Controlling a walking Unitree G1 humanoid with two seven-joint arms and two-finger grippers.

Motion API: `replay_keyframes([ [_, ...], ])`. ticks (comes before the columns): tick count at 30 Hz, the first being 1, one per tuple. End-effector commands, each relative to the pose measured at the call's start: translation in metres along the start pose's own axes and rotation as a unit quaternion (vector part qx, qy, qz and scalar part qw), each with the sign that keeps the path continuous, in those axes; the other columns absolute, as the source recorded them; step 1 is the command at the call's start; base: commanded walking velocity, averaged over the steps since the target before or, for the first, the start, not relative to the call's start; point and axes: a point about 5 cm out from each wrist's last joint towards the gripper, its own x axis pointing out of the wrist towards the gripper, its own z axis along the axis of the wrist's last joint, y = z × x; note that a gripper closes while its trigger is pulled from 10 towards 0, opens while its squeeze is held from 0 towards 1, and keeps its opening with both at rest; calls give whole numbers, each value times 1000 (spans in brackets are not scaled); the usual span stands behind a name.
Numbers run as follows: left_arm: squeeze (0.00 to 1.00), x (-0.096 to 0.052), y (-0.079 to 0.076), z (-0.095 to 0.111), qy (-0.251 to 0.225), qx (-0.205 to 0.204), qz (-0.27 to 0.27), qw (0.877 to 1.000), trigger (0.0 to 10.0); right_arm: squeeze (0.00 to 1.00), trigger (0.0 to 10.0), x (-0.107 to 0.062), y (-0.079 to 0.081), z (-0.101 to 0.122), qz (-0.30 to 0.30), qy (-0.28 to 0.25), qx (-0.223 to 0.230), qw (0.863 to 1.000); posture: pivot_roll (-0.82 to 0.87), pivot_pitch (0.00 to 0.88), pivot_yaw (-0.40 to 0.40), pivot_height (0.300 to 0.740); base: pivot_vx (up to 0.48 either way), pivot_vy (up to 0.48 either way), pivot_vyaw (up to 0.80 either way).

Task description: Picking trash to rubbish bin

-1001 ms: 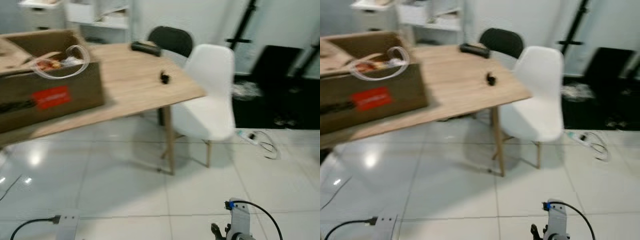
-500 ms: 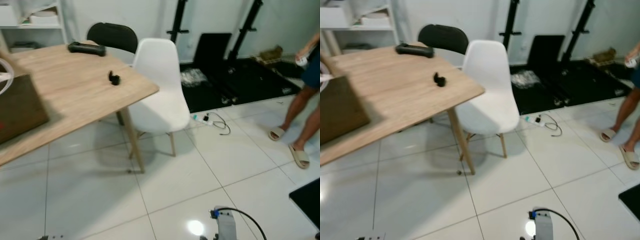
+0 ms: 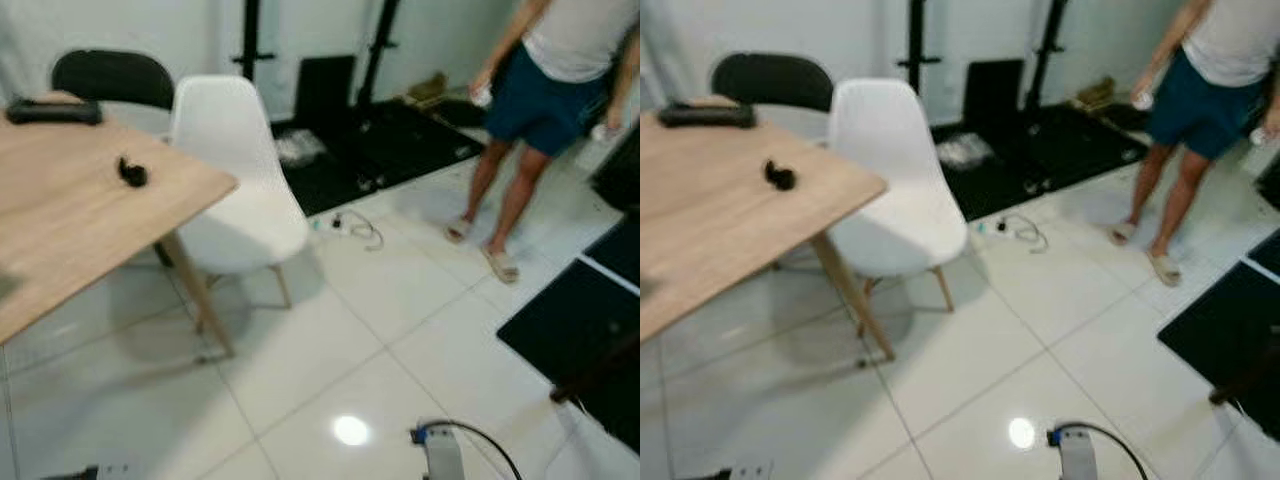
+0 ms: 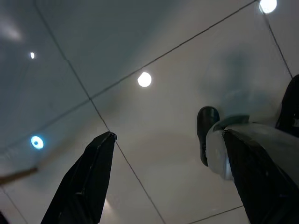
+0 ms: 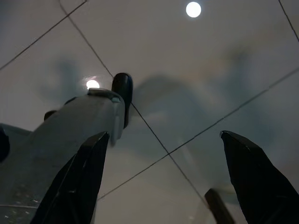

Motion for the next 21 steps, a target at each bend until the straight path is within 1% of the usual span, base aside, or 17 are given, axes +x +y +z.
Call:
replay_keyframes([
  [1, 0, -1, -8, -6, 9, 5, -10, 1000, 10000, 0, 10000, -1, -5, -3, -6, 6, 1, 1000, 134, 54, -95, 740, 0, 0, -800],
  [10, 0, -2, -7, -11, 15, 4, -15, 1000, 10000, 0, 10000, -1, -1, -7, -3, 10, 4, 1000, 140, 56, -84, 740, 0, 0, -800],
  [21, 0, -2, -5, -10, 14, 3, -14, 1000, 10000, 0, 10000, 0, 5, -8, 2, 12, 7, 1000, 153, 55, -69, 740, 0, 0, -800],
])
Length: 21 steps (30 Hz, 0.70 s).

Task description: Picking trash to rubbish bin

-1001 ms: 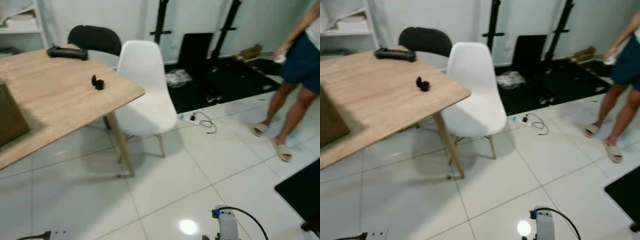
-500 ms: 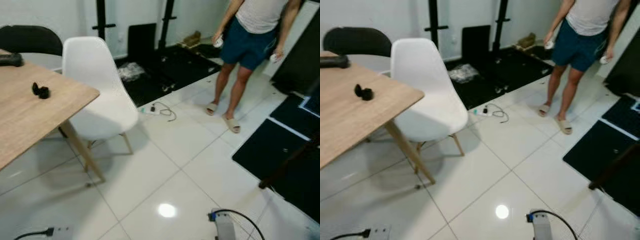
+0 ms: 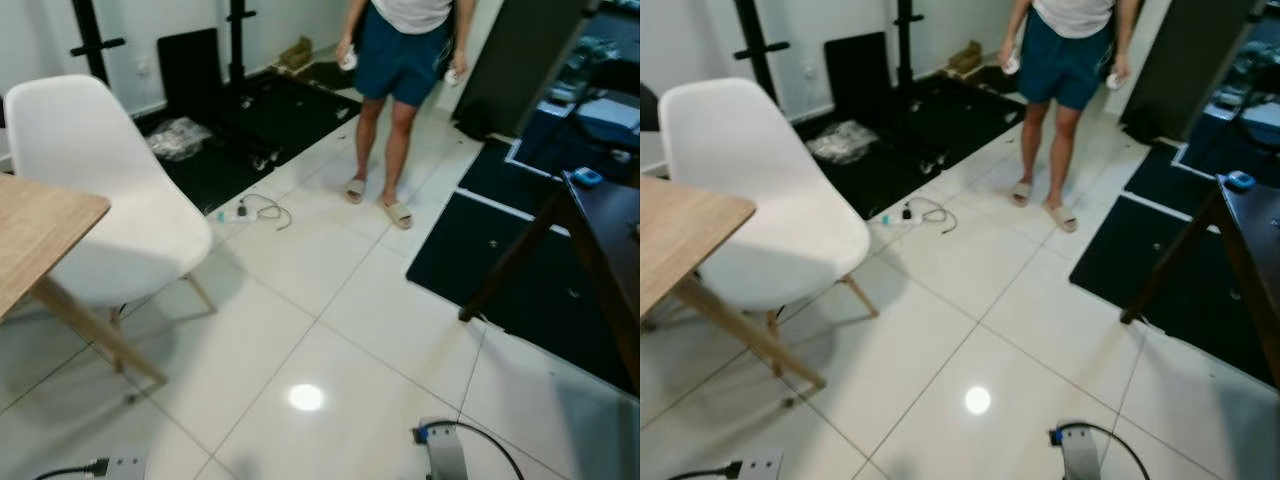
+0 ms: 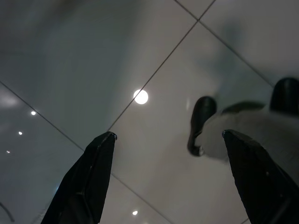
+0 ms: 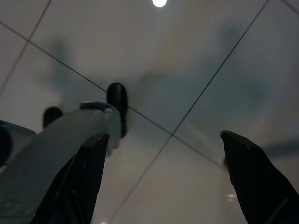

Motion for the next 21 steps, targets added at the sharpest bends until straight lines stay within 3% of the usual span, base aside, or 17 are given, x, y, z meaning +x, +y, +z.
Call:
replay_keyframes([
  [1, 0, 0, -3, -2, 5, 4, -5, 1000, 10000, 0, 10000, -1, 0, -9, -1, 15, 2, 1000, 153, 55, -69, 740, 0, 0, -800],
  [10, 0, 0, -3, -3, 7, 3, -7, 1000, 10000, 0, 10000, 0, 2, -9, 3, 16, -1, 1000, 163, 64, -72, 740, 0, 0, -800],
  [21, 0, -3, -3, -22, 50, -4, 4, 999, 10000, 0, 10000, -1, 1, -11, 3, 24, -22, 999, 169, 71, -86, 740, 0, 0, -800],
])
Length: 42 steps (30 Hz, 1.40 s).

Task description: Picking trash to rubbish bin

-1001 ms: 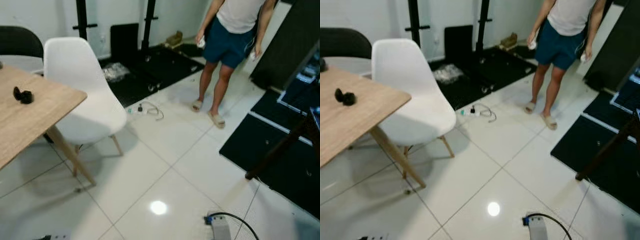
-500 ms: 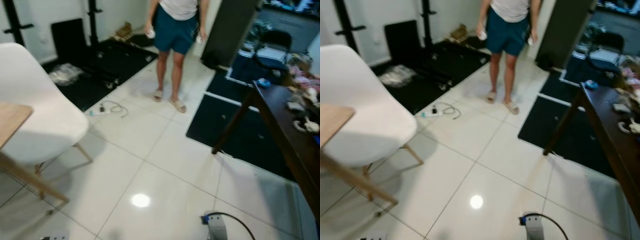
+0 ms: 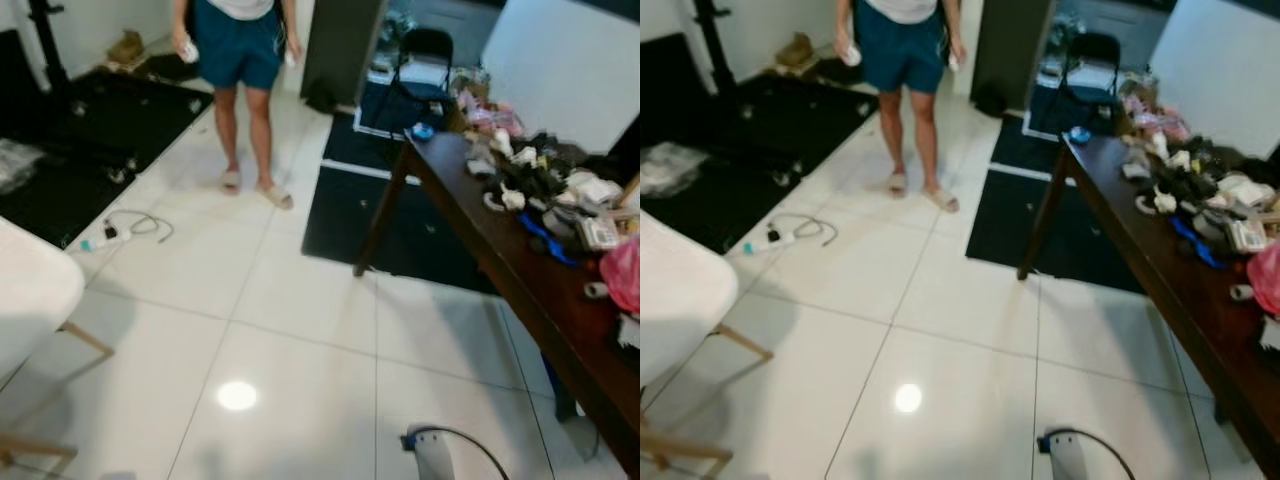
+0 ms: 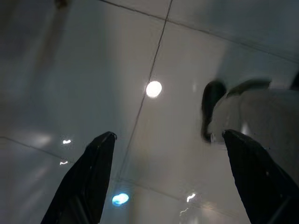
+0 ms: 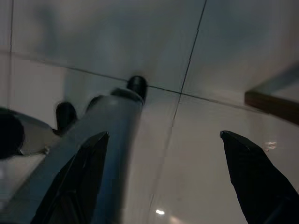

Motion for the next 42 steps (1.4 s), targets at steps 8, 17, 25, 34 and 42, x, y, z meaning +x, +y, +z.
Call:
replay_keyframes([
  [8, 0, -1, -4, -6, 11, -8, -4, 1000, 10000, 0, 10000, -3, -9, -10, -9, 19, -9, 1000, 173, 73, -88, 740, 0, 0, -800],
  [17, 0, -1, -4, -6, 11, -13, -6, 1000, 10000, 0, 10000, -2, -7, -9, -6, 18, -11, 1000, 174, 70, -83, 740, 0, 0, -800],
  [25, 0, 0, -5, -5, 9, -11, -9, 1000, 10000, 0, 10000, -2, -6, -9, -4, 19, -12, 1000, 172, 64, -81, 740, 0, 0, -800],
  [34, 0, 0, -7, -2, 7, -9, -13, 1000, 10000, 0, 10000, -2, -8, -8, -4, 19, -16, 1000, 167, 64, -84, 740, 0, 0, -800],
  [42, 0, 0, -9, -4, 7, -13, -14, 1000, 10000, 0, 10000, -3, -9, -10, -4, 22, -23, 999, 167, 65, -92, 740, 0, 0, -800],
])
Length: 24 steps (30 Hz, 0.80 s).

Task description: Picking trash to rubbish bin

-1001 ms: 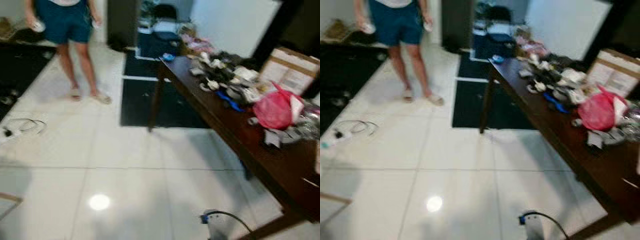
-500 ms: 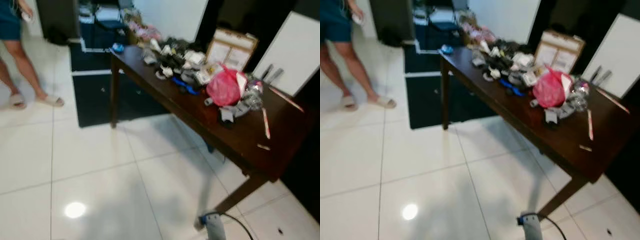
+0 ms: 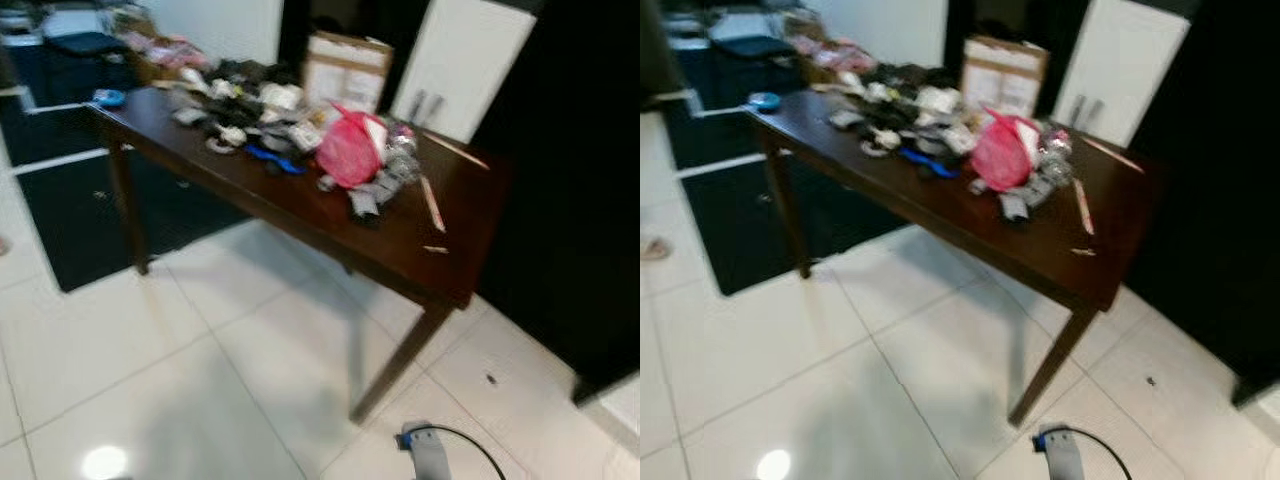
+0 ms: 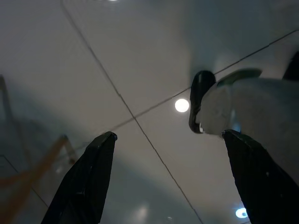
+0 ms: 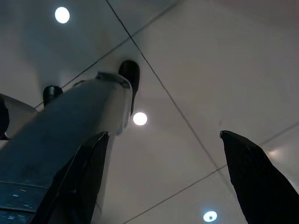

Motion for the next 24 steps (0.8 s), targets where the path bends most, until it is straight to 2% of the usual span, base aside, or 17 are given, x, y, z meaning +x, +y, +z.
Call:
replay_keyframes([
  [1, 0, -1, -7, -7, 8, 4, -8, 1000, 10000, 0, 10000, -2, -7, -4, -7, 7, -3, 1000, 164, 67, -93, 740, 0, 0, -800],
  [7, 0, -1, -9, -10, 11, 7, -10, 1000, 10000, 0, 10000, -2, -9, -3, -9, 5, -5, 1000, 168, 71, -98, 740, 0, 0, -800],
  [20, 0, -1, -8, -8, 5, -3, -7, 1000, 10000, 0, 10000, -1, -5, 0, -1, 1, -19, 1000, 182, 71, -99, 740, 0, 0, 0],
  [24, 0, -1, -7, -9, 6, -9, -7, 1000, 10000, 0, 10000, -1, -3, 1, 1, 0, -19, 1000, 184, 72, -96, 740, 360, 0, 0],
])
